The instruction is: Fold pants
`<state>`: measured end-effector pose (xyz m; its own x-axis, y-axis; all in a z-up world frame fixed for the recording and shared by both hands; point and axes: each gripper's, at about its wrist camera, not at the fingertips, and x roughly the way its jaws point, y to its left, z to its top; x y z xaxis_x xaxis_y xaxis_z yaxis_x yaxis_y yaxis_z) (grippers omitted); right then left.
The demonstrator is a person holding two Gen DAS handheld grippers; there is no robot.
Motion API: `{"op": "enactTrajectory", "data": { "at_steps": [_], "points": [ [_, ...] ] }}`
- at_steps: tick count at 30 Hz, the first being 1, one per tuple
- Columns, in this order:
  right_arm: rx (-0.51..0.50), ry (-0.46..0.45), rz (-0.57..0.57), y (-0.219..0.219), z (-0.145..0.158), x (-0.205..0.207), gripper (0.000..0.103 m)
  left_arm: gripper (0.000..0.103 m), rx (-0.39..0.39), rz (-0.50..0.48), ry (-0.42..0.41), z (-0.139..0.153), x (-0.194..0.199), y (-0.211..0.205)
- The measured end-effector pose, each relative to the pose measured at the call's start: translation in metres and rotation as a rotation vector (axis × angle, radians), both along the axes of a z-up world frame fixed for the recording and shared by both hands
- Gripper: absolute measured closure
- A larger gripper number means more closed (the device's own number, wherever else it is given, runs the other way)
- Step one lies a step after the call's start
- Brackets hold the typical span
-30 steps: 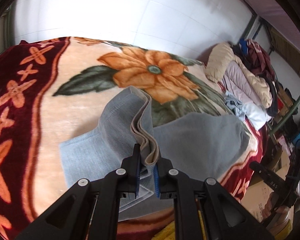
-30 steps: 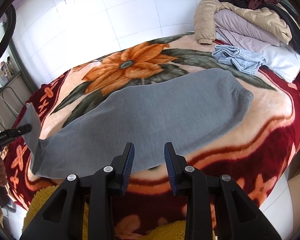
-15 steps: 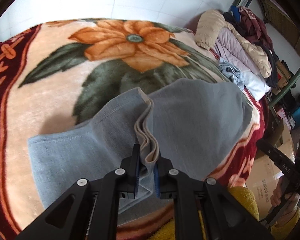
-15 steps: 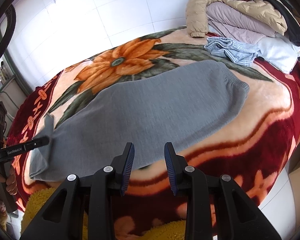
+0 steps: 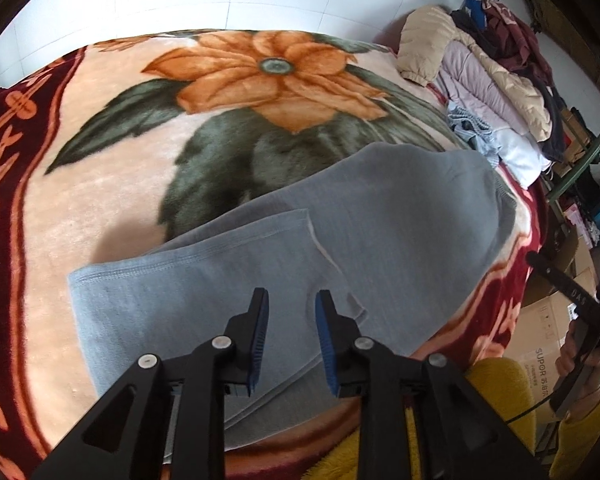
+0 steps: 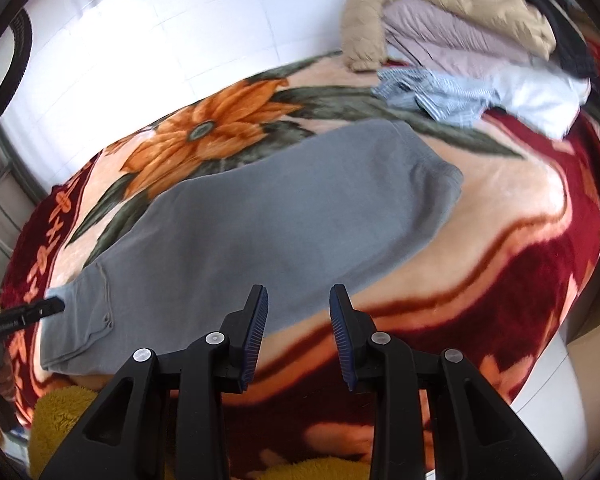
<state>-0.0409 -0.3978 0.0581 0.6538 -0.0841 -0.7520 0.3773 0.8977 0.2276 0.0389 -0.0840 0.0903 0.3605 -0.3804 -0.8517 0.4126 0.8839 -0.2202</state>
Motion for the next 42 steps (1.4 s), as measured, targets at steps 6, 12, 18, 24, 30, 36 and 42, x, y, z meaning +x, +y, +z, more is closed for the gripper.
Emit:
{"op": "enactTrajectory", "data": {
  "at_steps": [6, 12, 18, 24, 30, 36, 42],
  "points": [
    [0.091, -0.007, -0.086, -0.051, -0.015, 0.000, 0.070, 0.078, 0.052, 0.040, -0.009, -0.004, -0.006, 0.013],
    [0.170, 0.004, -0.210, -0.111, -0.033, 0.002, 0.070, 0.078, 0.056, 0.155, 0.035, -0.019, -0.003, 0.036],
    [0.227, -0.001, -0.245, -0.144, -0.049, 0.018, 0.070, 0.078, 0.074, 0.209, 0.065, -0.029, -0.003, 0.048],
    [0.240, 0.000, -0.267, -0.160, -0.062, 0.045, 0.068, 0.078, 0.109, 0.222, 0.064, -0.033, -0.002, 0.044],
    [0.209, -0.025, -0.272, -0.166, -0.072, 0.060, 0.066, 0.077, 0.114, 0.220, 0.064, -0.034, 0.000, 0.042],
    [0.104, -0.044, -0.211, -0.153, -0.052, 0.061, 0.088, 0.077, 0.105, 0.219, 0.060, -0.031, -0.001, 0.044],
    [-0.009, -0.100, -0.057, -0.109, -0.002, 0.063, 0.088, 0.077, 0.084, 0.231, 0.056, -0.029, -0.003, 0.053]
  ]
}}
